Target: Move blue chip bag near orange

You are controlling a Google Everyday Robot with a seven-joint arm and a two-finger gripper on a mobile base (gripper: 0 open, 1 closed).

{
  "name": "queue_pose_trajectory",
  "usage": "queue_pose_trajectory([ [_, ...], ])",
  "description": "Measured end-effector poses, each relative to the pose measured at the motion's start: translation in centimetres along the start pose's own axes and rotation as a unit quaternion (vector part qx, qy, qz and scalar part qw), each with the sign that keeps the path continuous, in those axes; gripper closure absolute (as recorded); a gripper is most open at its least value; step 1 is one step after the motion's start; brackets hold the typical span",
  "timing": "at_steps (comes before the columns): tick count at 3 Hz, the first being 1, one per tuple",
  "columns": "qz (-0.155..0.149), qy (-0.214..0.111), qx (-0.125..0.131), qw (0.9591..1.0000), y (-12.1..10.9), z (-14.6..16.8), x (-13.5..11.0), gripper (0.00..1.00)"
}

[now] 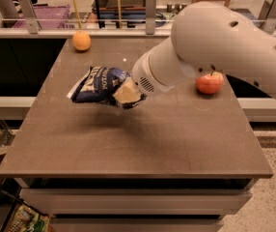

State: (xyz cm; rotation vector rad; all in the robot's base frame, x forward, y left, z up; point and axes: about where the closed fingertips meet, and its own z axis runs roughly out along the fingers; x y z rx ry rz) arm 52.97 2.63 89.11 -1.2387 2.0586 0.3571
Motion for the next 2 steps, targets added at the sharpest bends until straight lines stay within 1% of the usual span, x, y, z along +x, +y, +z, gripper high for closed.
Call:
queue_pose_trajectory([
  [1,0.005,0.004,0.026,0.9997,-3.3,-1.0,-1.1,1.00],
  [2,-0.002,0.003,0.043,0.9991,-6.2,-1.3,-2.2,1.00],
])
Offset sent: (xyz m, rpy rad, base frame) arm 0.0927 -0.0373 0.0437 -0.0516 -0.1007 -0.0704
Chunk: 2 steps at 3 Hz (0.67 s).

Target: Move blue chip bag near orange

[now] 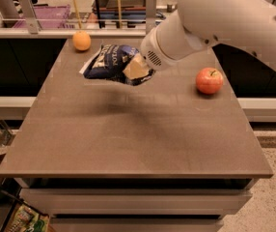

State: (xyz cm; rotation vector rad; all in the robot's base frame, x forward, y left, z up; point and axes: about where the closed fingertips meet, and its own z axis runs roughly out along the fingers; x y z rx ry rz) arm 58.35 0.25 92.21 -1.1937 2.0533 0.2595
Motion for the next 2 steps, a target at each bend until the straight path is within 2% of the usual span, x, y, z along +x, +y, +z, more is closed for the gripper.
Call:
queue_pose_trajectory([
  [2,-0.043,-0.019,0.037,0.9982,-5.2,1.9,-2.0,1.00],
])
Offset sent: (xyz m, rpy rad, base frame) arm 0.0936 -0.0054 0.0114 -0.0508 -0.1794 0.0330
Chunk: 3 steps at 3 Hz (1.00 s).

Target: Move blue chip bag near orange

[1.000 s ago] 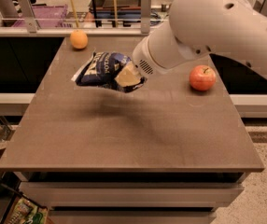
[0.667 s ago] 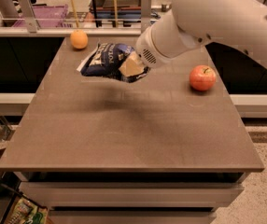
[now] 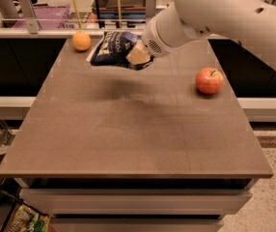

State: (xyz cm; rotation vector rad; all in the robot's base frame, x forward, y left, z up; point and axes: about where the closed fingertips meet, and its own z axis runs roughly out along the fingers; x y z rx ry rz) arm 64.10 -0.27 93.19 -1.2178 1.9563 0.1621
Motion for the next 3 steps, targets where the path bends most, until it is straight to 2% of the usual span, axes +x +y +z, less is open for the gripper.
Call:
queue_pose_trajectory([
  [1,0.000,0.000,0.000,1.0000,0.0,0.0,0.0,1.00],
  [3,-0.021,-0.009,-0.007,0.9997,-3.1,2.9,-1.3,1.00],
])
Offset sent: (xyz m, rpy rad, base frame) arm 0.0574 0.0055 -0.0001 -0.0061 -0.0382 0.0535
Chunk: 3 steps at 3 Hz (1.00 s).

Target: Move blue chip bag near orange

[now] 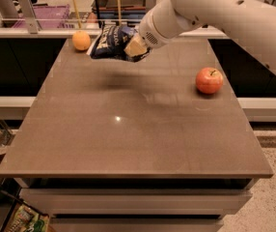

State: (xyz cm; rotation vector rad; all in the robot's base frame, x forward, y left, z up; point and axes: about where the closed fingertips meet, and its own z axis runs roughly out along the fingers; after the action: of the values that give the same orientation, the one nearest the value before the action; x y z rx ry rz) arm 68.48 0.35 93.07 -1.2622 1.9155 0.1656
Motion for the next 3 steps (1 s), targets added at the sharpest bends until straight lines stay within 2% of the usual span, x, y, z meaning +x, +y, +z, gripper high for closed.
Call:
queue_pose_trajectory([
  [1,-0.009,0.000,-0.011,0.9999,-1.7,1.9,-0.5,1.00],
  [2,-0.010,0.001,-0.005,0.9999,-3.4,3.8,-1.2,1.00],
  [3,0.001,-0.008,0.010,0.9999,-5.2,5.8,-1.8,1.00],
])
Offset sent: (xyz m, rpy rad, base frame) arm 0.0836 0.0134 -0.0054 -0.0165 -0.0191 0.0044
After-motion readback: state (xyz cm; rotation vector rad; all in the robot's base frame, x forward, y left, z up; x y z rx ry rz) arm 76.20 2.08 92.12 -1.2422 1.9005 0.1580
